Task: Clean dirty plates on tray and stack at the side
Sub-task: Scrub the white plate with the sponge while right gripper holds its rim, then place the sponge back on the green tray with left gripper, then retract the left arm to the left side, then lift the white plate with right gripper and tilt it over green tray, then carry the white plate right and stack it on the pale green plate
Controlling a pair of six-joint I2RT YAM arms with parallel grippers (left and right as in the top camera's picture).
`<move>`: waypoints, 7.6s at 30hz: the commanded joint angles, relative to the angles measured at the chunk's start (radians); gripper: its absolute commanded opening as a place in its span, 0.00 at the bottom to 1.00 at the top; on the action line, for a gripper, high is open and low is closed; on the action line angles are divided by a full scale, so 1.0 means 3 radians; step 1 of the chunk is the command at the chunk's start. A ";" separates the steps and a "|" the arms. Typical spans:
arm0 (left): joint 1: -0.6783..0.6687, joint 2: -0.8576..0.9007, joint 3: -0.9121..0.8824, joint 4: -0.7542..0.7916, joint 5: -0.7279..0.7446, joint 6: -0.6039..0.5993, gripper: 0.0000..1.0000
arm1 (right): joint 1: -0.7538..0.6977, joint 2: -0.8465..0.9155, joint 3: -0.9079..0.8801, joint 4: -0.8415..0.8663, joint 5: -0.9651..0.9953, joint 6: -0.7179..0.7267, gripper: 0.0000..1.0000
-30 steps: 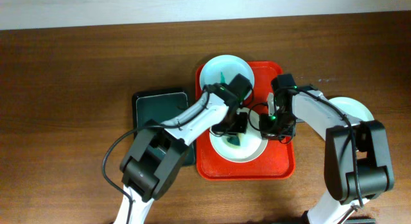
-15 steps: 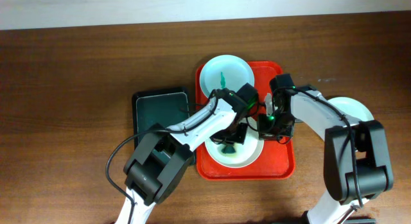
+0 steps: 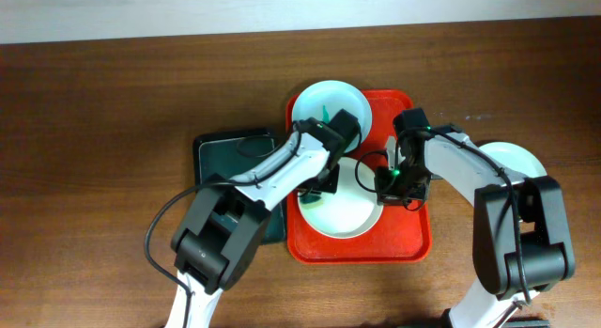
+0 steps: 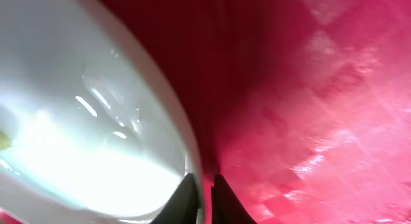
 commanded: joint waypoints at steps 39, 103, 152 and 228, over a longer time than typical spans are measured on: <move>0.0154 0.0097 0.0197 -0.0516 -0.0847 -0.0153 0.00 | -0.0010 -0.0010 -0.0015 -0.0034 0.0116 -0.0009 0.11; 0.3277 -0.3374 -0.0430 -0.1233 0.0354 0.0497 0.99 | 0.0870 -0.0253 0.1912 -0.0866 0.0172 0.0094 0.04; 0.3277 -0.3374 -0.0430 -0.1244 0.0352 0.0497 0.99 | 0.3334 -0.0126 0.1916 -0.0024 0.5019 0.0128 0.04; 0.3277 -0.3374 -0.0430 -0.1244 0.0354 0.0497 0.99 | 0.1935 -0.0341 0.1942 -0.0364 0.1320 0.0834 0.04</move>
